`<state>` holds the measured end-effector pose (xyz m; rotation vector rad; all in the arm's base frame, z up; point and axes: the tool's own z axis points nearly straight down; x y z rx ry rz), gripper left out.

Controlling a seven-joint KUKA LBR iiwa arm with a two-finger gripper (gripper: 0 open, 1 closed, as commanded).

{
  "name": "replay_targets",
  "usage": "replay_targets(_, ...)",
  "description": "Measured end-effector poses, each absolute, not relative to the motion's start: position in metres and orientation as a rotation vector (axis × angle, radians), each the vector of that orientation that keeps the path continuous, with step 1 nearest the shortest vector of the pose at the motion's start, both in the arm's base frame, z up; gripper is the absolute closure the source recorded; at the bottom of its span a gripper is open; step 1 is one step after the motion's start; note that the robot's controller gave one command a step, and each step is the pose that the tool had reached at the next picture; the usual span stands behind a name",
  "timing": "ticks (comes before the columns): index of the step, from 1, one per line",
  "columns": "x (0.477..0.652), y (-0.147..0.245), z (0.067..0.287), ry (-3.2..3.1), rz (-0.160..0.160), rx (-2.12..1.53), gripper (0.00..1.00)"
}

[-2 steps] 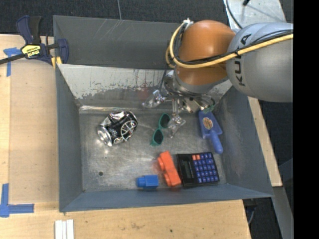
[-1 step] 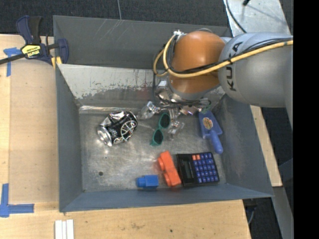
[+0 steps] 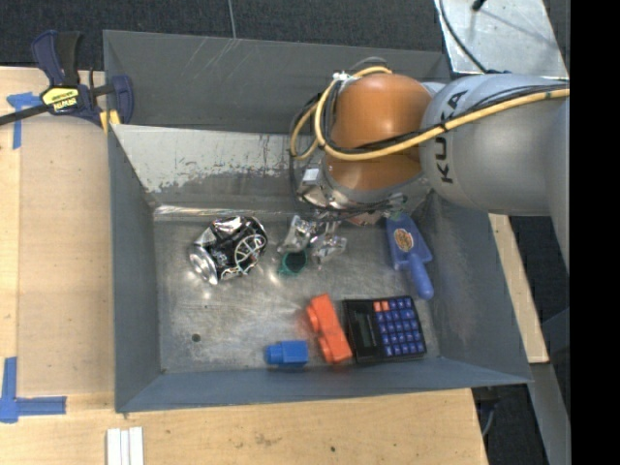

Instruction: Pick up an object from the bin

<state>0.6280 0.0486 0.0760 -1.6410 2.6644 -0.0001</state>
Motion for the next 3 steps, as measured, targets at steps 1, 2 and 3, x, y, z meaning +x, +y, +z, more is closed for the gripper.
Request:
replay_targets(1, 0.6280, 0.0486, 0.0760, 2.665, 0.000, -1.641, 1.00)
replay_targets(2, 0.6277, 0.0487, 0.0779, 2.665, 0.000, -1.641, 1.00)
replay_targets(3, 0.6264, 0.0481, 0.0840, 2.672, 0.001, -1.643, 1.00)
